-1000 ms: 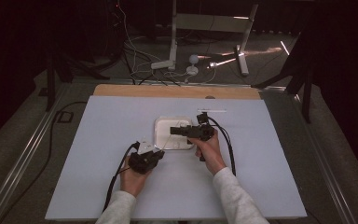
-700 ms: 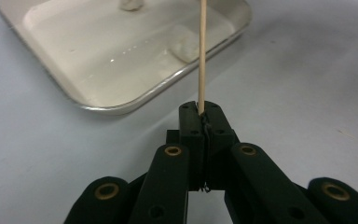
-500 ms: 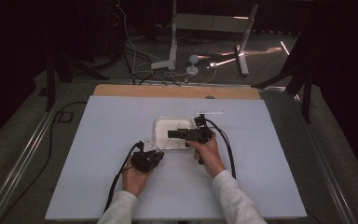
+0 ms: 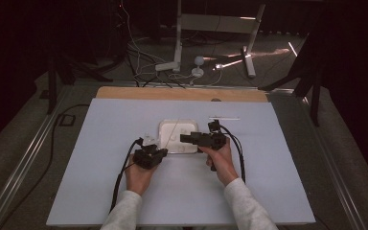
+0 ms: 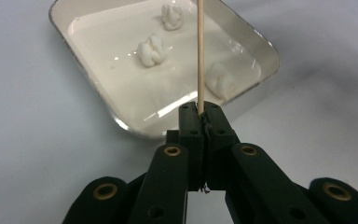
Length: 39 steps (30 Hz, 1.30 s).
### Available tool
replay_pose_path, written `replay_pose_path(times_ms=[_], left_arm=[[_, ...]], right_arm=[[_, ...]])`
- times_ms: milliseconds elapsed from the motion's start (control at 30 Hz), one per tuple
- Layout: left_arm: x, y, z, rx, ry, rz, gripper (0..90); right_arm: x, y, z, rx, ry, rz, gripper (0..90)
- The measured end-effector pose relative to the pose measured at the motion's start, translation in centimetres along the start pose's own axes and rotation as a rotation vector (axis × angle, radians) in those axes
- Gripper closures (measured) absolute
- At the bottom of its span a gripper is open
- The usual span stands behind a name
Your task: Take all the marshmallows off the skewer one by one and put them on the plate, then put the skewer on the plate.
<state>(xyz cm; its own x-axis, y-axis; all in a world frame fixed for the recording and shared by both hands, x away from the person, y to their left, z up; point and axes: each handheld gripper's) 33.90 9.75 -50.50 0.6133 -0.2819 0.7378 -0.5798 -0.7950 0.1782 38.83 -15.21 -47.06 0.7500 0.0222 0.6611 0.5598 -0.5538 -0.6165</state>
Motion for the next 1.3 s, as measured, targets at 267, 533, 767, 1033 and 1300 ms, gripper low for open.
replay_pose_path(times_ms=[267,533,767,1033,1300], left_arm=[[1.1,-0.1,1.5,0.028,-0.023,-0.030,88.9],[1.5,-0.2,2.5,0.054,-0.059,-0.032,88.7],[1.4,-0.6,3.3,0.058,-0.092,-0.065,88.3],[1.6,-0.6,3.1,0.054,-0.090,-0.068,83.1],[1.7,-0.7,2.7,0.015,-0.054,-0.072,54.8]], right_arm=[[-0.3,0.1,-0.8,-0.013,0.014,-0.013,24.1],[-0.6,0.5,-1.3,-0.024,0.013,-0.002,24.1],[-0.7,0.7,-1.4,-0.033,0.010,-0.011,24.2],[-0.7,0.8,-1.5,-0.039,0.008,-0.003,24.2],[-0.7,1.0,-1.9,-0.044,0.015,-0.004,24.2]])
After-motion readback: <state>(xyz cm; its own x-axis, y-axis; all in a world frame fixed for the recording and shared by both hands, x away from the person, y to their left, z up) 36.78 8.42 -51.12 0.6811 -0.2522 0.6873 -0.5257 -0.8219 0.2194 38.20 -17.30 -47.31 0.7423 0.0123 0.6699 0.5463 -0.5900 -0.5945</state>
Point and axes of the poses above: each handheld gripper's, and its own axes: z roughly forward along the jaws, x roughly out of its top, y roughly to its right
